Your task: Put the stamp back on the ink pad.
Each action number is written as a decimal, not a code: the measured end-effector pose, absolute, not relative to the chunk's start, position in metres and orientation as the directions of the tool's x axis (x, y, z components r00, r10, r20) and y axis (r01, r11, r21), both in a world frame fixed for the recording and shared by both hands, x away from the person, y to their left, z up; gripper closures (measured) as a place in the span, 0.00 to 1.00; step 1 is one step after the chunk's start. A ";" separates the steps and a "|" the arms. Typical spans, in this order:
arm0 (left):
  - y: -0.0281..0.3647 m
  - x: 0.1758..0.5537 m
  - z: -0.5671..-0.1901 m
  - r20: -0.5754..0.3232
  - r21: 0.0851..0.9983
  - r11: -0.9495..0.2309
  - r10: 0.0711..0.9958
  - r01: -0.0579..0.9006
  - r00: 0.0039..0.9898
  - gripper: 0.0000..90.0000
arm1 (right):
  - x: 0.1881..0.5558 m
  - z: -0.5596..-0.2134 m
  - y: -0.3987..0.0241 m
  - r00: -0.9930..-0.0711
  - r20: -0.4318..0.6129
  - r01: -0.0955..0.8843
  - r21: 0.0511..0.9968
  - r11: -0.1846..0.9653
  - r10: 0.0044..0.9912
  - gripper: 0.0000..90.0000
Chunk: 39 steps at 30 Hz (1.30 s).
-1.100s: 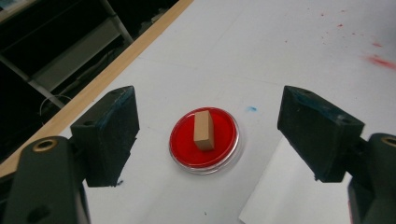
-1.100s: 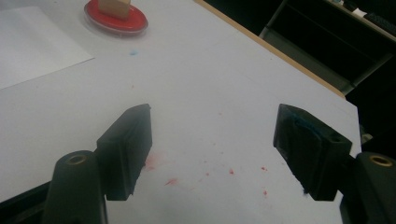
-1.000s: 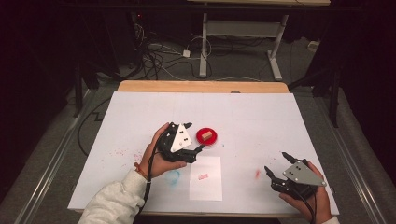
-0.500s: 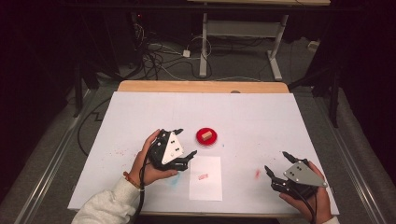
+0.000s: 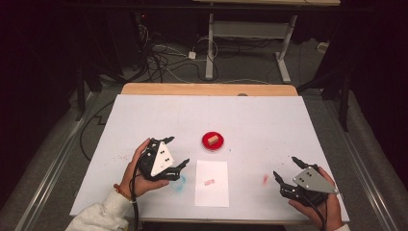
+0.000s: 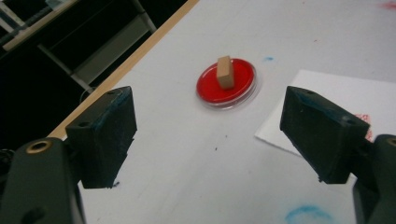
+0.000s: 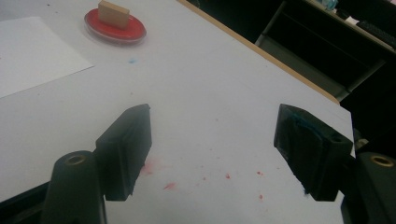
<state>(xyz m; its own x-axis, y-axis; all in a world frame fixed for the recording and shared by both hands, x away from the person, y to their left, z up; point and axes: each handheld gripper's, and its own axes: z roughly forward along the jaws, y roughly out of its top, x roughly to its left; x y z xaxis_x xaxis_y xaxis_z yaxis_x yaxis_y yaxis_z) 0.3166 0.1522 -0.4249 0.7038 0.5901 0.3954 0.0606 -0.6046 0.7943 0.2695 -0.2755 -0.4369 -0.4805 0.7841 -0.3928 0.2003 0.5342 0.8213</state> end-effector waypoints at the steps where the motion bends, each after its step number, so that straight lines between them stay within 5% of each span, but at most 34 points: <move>1: 0.155 0.316 -0.426 0.391 0.796 -0.602 0.594 0.066 0.703 0.20 | 0.269 -0.437 -0.276 -0.480 -0.393 0.201 0.821 0.535 0.784 0.31; 26: 0.217 0.303 -0.462 0.313 0.773 -0.587 0.681 0.239 0.662 0.19 | 0.271 -0.440 -0.276 -0.478 -0.384 0.220 0.818 0.531 0.790 0.31; 39: 0.217 0.301 -0.472 0.304 0.743 -0.611 0.670 0.271 0.677 0.19 | 0.271 -0.440 -0.277 -0.482 -0.384 0.216 0.819 0.532 0.788 0.31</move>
<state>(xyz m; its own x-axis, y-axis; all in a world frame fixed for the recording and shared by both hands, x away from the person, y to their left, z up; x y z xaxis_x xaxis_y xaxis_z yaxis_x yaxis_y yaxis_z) 0.3006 0.2169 -0.4718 0.6775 0.6699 0.3039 0.2710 -0.6114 0.7435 0.2707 -0.2772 -0.4401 -0.4822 0.7876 -0.3838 0.2165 0.5316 0.8189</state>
